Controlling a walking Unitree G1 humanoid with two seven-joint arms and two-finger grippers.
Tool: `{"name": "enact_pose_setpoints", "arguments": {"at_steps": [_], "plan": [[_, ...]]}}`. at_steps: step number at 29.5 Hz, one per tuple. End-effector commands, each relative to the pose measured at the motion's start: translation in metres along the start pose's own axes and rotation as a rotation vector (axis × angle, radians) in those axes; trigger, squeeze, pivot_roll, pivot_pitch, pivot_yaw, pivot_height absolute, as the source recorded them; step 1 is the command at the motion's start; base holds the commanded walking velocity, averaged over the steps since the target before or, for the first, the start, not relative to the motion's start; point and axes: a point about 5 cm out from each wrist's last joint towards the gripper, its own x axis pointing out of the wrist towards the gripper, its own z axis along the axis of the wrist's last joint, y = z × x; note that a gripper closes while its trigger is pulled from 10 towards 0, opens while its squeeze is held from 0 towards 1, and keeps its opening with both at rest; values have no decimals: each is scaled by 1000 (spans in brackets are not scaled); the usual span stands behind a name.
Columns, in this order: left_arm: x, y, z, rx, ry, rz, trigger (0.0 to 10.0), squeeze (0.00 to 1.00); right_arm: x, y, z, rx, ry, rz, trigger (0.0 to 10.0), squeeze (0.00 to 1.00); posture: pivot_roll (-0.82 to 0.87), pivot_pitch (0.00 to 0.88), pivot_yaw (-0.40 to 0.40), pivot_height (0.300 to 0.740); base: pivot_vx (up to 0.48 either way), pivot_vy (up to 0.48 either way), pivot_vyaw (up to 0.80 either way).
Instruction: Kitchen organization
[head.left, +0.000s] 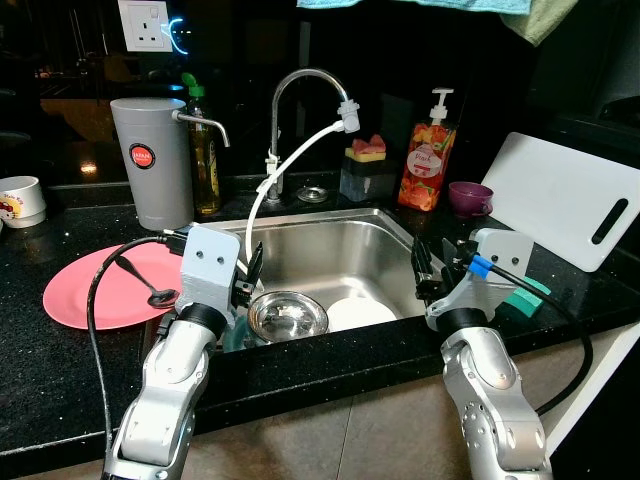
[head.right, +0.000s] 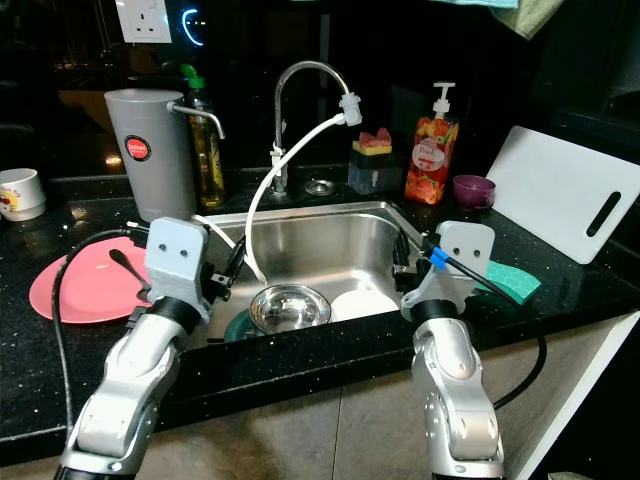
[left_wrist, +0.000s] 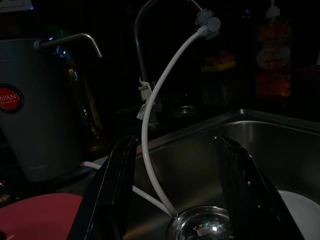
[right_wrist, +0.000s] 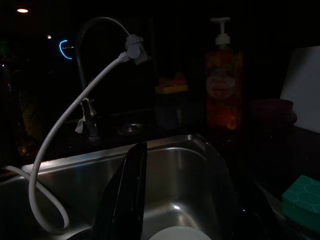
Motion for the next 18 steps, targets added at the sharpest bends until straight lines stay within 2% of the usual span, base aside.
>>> {"name": "enact_pose_setpoints", "arguments": {"at_steps": [1, 18], "plan": [[2, 0, 2, 5, -10, -2, 10000, 0, 1, 0, -1, 10, 1, -2, 10000, 0, 69, 0, -81, 740, 0, 0, 0], [2, 0, 2, 9, -10, -3, 10000, 0, 0, 1, -1, 13, 1, -2, 10000, 0, 72, 0, -79, 740, 0, 0, 0]]}}
